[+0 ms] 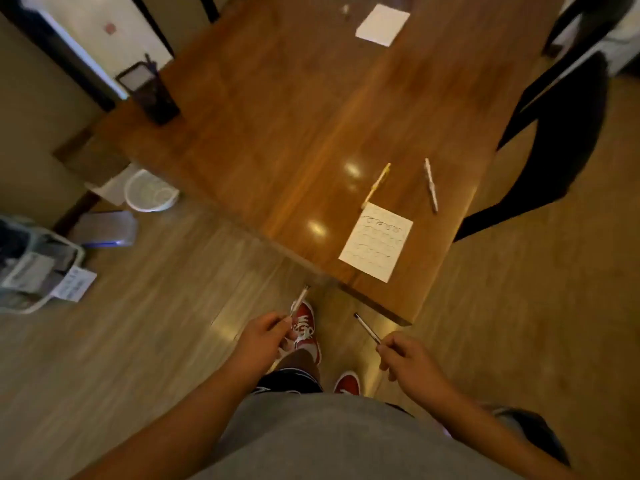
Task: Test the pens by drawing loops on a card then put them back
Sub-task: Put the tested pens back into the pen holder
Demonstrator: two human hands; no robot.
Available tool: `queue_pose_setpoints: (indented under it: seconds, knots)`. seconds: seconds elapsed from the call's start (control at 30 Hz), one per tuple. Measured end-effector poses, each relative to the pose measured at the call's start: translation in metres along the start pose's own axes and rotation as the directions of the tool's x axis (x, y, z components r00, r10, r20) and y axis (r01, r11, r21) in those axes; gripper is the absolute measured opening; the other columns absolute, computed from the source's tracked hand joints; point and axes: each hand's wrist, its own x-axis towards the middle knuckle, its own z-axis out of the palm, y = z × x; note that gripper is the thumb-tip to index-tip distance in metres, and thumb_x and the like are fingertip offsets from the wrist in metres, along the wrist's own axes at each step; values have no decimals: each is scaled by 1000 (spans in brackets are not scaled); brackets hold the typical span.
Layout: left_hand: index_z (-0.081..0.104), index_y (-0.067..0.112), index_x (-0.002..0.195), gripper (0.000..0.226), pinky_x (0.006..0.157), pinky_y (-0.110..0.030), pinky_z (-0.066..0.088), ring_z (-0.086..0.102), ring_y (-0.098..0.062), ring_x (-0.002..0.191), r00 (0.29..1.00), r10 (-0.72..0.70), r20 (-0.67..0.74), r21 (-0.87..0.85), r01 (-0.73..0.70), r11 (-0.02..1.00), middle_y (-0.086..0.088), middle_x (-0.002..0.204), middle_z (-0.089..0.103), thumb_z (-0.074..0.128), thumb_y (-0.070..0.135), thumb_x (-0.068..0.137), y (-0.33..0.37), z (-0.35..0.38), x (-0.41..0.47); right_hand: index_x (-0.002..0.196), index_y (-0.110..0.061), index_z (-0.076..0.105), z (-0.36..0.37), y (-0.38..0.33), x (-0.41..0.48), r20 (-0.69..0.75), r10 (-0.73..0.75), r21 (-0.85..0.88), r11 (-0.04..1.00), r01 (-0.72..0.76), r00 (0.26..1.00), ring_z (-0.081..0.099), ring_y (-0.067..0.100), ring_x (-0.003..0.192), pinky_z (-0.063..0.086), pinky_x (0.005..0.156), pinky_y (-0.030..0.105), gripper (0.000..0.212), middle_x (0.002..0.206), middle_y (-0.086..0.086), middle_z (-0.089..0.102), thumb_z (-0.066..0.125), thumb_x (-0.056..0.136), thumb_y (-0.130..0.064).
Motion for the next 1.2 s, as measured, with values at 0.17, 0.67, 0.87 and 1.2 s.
queue_pose_setpoints:
  seconds: [0.17,0.67,0.87,1.2]
  knots:
    - [69,8,91,19,50,-26,42,58,-15,58,967,-96,-234,-142,64,988,-8,75,67,53,15,99,-68,-69,-44,85,-22,63,61,-51,19,174,-89,-160,980,117,981,64,13,72,49,58,18,17,79,0,67,53,98,-26]
    - [71,16,91,19,58,-26,45,59,-11,62,789,-423,-446,-559,123,820,-1,73,68,53,18,98,-210,-285,-107,78,-17,63,342,-235,77,570,-118,-436,795,421,813,57,1,52,43,49,16,21,62,-4,63,56,97,-22]
    - [72,23,88,19,58,-25,46,61,-6,61,810,-384,-443,-550,93,830,3,73,70,55,21,97,-199,-378,-77,77,-18,64,395,-294,101,527,-89,-474,794,380,845,58,2,51,42,47,13,21,60,-3,64,57,96,-21]
    - [70,15,93,18,61,-26,44,59,-8,65,877,-275,-395,-540,21,842,1,76,68,52,15,98,-107,-480,45,83,-15,63,402,-358,184,451,-19,-552,779,296,892,63,17,65,51,63,31,15,73,5,68,56,96,-18]
